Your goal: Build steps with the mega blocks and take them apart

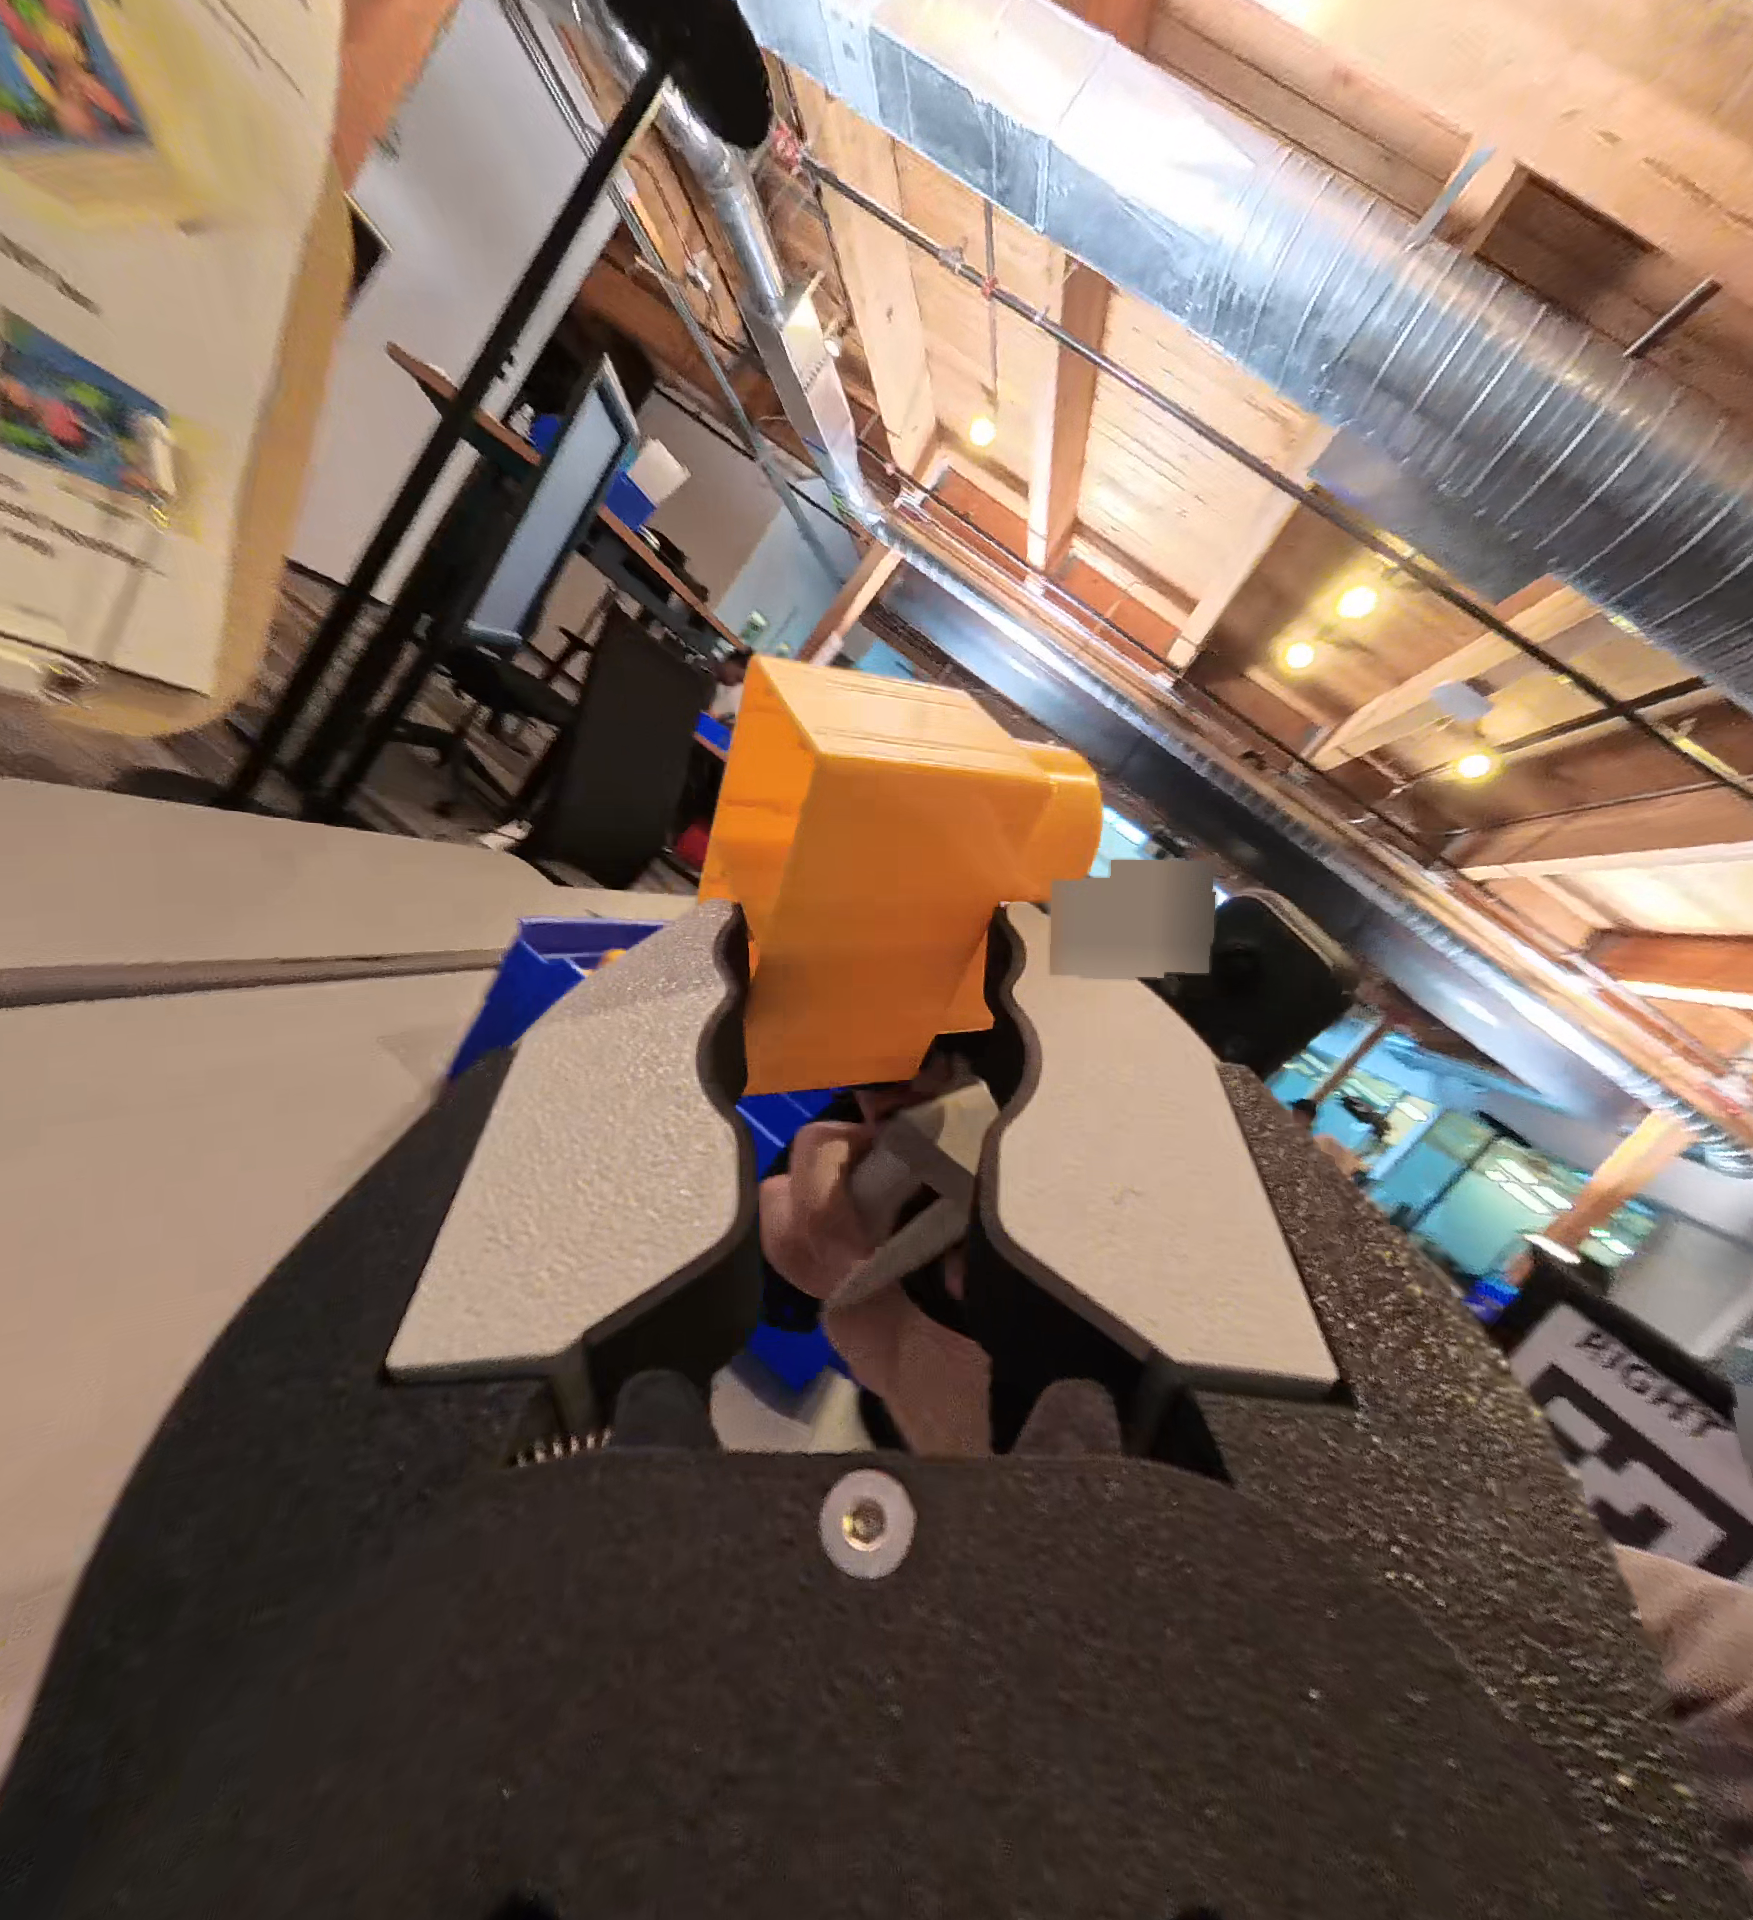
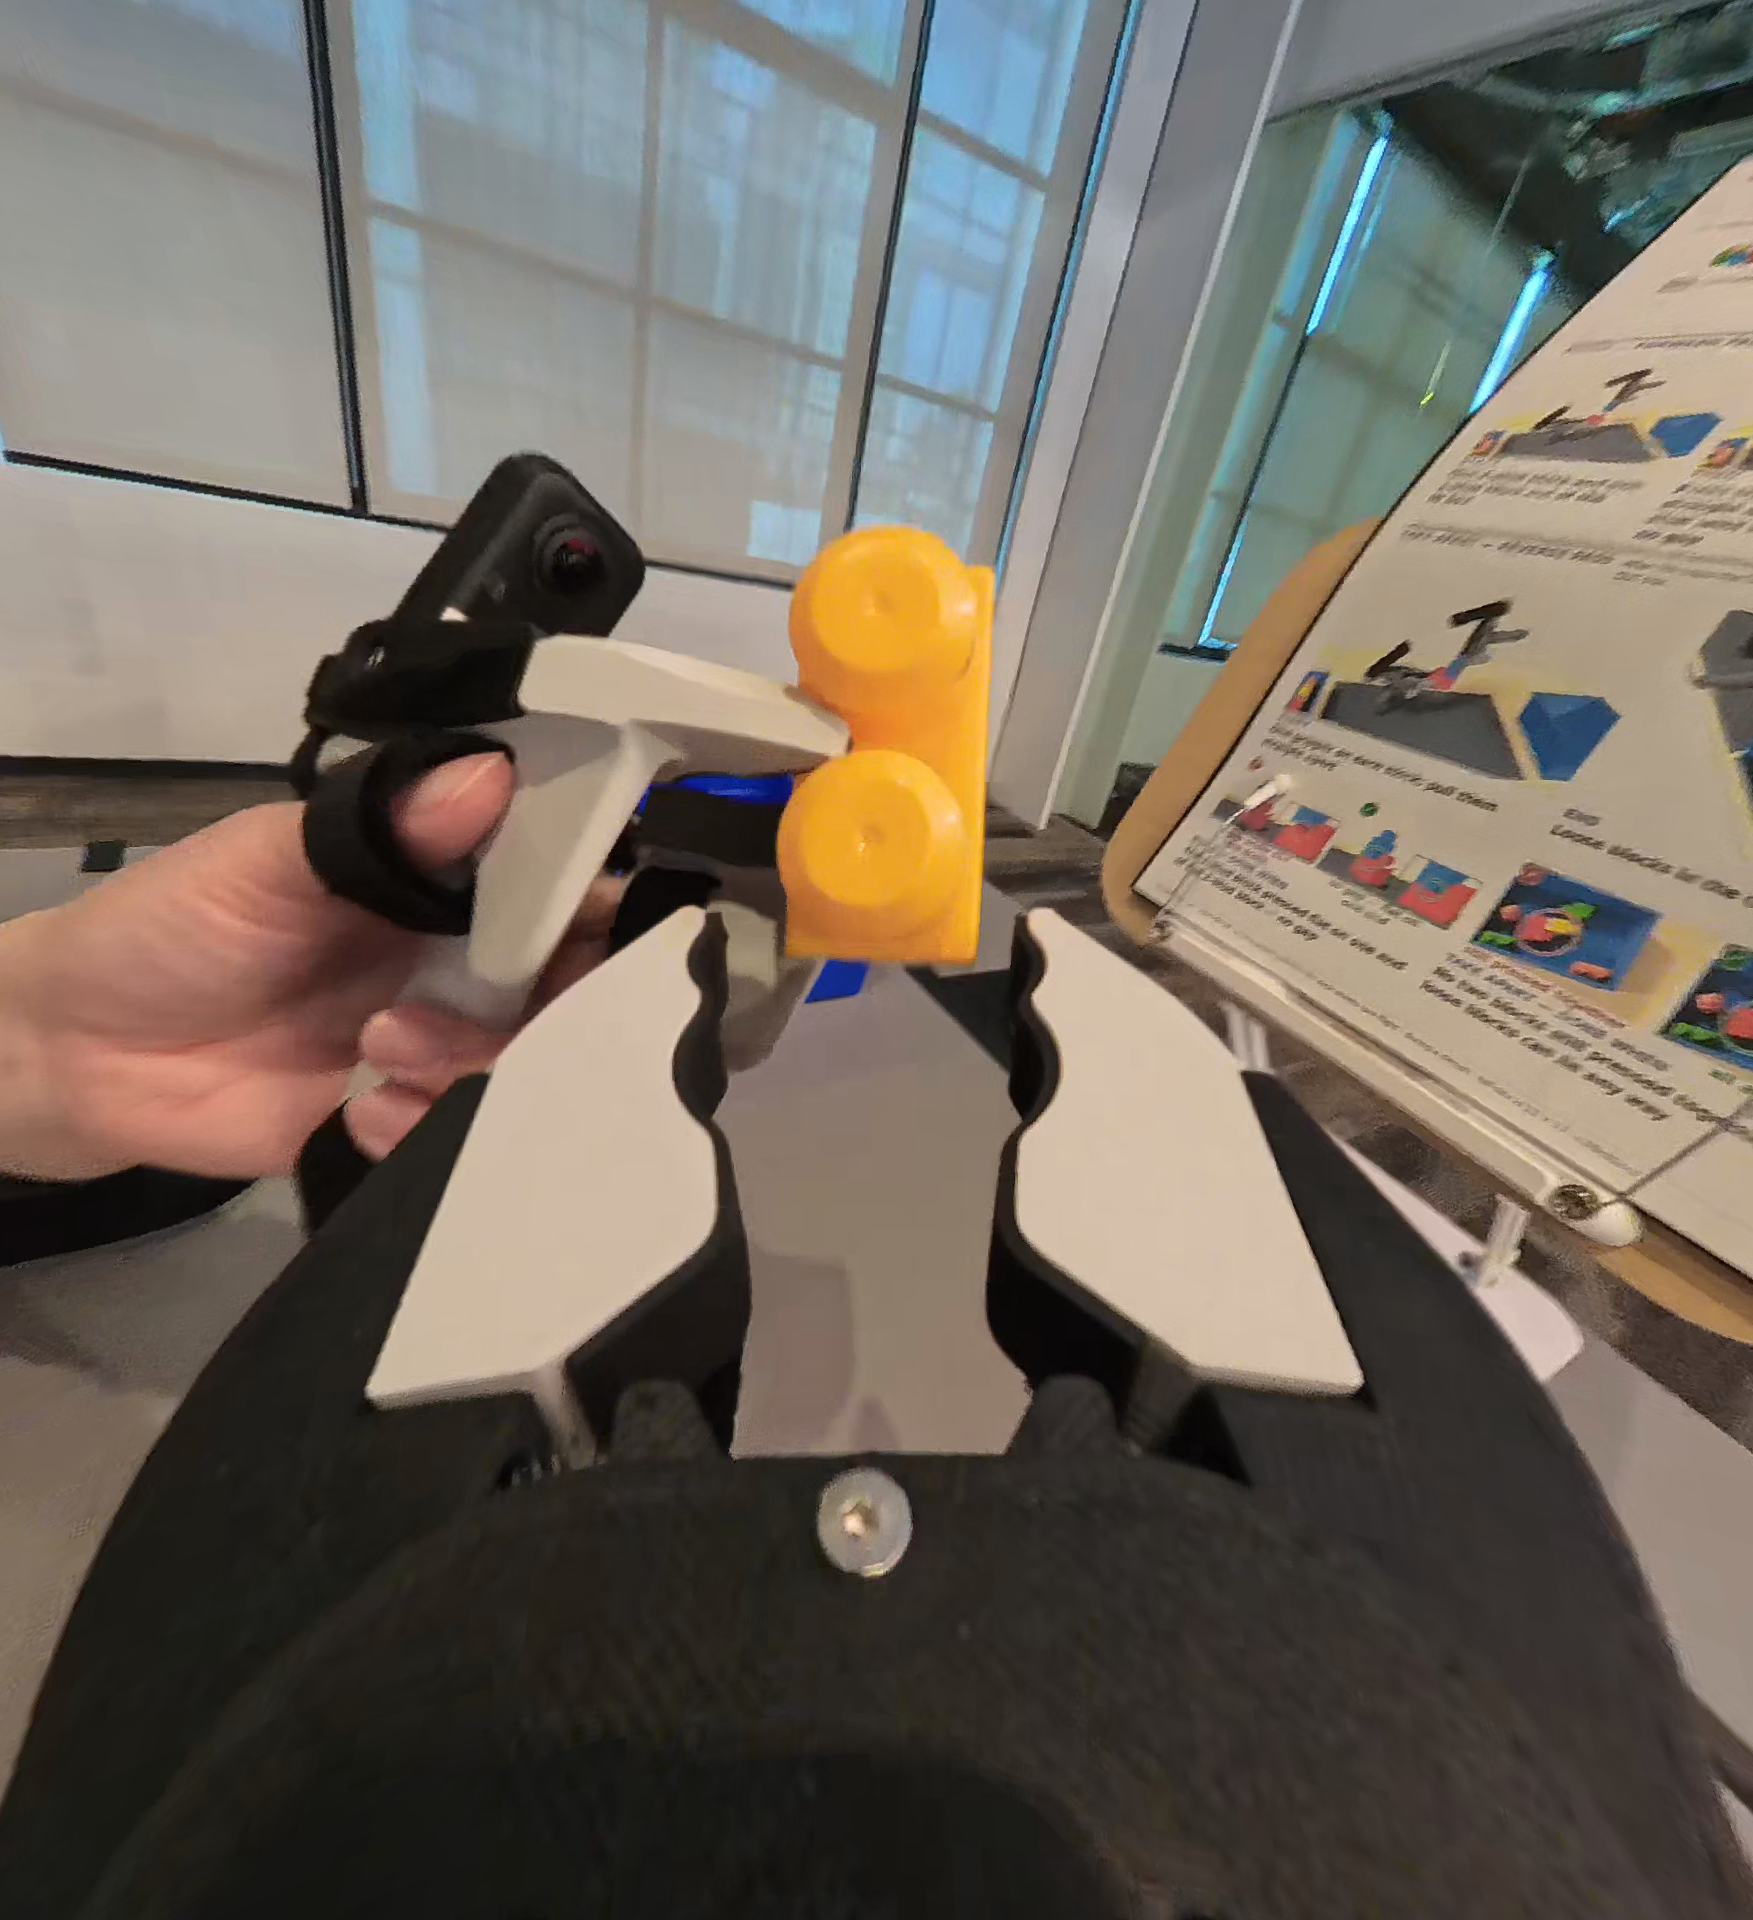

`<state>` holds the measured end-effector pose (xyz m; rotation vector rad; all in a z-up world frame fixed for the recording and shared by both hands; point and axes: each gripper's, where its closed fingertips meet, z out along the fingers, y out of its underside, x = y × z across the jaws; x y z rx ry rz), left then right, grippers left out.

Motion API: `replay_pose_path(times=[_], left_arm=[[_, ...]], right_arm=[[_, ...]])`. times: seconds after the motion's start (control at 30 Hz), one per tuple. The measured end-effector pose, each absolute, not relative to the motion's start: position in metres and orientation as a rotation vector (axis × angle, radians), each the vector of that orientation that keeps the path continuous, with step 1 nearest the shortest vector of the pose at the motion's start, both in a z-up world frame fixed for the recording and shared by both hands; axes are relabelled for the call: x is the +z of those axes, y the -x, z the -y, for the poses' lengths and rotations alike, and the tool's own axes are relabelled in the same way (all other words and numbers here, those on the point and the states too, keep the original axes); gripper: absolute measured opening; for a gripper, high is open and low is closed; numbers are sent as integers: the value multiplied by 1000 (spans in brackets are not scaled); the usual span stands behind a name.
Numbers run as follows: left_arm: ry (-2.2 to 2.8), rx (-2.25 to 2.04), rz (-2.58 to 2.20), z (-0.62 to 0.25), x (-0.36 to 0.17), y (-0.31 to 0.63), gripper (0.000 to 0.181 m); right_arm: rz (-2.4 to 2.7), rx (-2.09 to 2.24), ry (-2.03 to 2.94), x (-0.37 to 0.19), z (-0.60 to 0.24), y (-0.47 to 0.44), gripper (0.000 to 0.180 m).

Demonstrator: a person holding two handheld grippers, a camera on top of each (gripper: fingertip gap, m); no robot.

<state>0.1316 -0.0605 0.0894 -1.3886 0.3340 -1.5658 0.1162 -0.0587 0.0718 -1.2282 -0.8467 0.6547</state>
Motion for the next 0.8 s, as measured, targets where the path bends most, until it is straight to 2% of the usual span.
replay_pose_path(times=[0.07,0.13,0.2,0.3,0.37,0.43,0.57,0.7,0.8], left_arm=[[1381,-1657,-330,68,88,-142,44],[1358,-1704,-310,69,87,-144,45],[1324,-1658,-346,68,84,-139,46],[1363,-1352,-494,52,75,-122,68],[1310,-1099,-683,49,76,-107,66],[1256,-907,-814,51,80,-96,75],[1164,-918,-1093,89,78,-107,61],[1290,-940,-1147,89,63,-120,76],[1291,-1061,-1145,99,67,-126,69]], right_arm=[[819,623,1180,77,59,-121,52],[833,576,1149,78,59,-124,37],[893,563,1160,75,60,-122,38],[953,621,1207,75,60,-125,37],[993,696,1285,75,59,-128,37],[1061,850,1405,70,62,-128,37],[1171,1137,1511,65,82,-133,37],[1256,1215,1493,64,95,-135,37],[1347,1141,1503,55,101,-132,37]])
